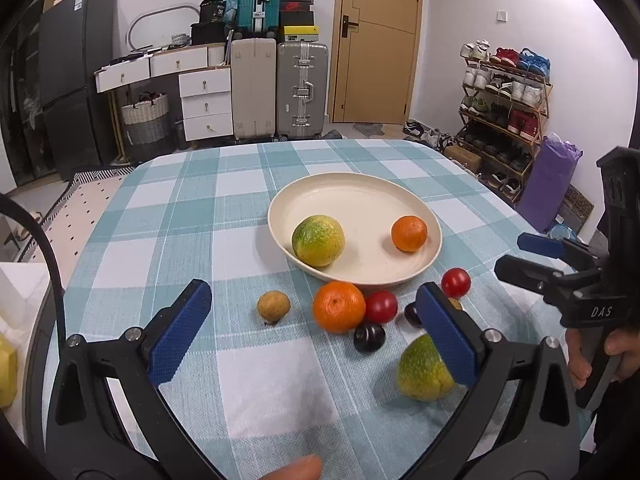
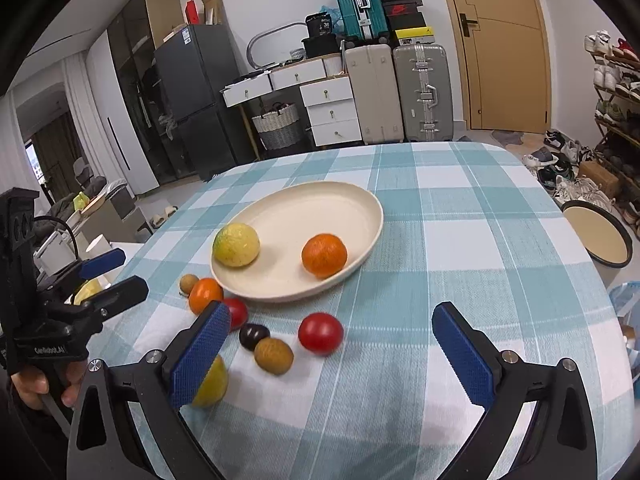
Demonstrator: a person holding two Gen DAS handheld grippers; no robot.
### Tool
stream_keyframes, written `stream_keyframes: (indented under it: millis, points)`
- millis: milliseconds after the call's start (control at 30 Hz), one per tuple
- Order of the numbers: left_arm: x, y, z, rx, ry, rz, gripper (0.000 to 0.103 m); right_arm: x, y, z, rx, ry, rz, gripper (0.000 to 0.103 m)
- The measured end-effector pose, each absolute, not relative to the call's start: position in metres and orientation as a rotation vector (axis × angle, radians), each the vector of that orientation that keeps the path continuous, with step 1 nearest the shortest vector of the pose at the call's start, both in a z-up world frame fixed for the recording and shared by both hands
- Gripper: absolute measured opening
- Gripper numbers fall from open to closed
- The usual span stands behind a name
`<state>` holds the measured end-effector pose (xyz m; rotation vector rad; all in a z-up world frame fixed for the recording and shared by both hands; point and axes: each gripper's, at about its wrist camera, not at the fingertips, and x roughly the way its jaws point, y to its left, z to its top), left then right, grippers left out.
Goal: Organize fruits
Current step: 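Withdraw both grippers and move the left gripper toward the second green citrus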
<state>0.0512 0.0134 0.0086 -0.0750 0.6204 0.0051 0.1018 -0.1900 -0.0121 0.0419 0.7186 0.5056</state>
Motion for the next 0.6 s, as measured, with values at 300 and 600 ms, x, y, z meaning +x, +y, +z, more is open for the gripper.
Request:
stream_keyframes:
  millis: [300, 600]
  points:
    - [0.036, -0.010, 0.002, -0.041, 0.647, -0.014, 0.102, 0.083, -0.200, -0.023, 0.033, 0.769, 0.482, 0.103]
    - [0.037, -0.029, -0.011, -0.016, 0.691, -0.066, 0.102, 0.075, -0.198, -0.021, 0.007, 0.769, 0.492, 0.103]
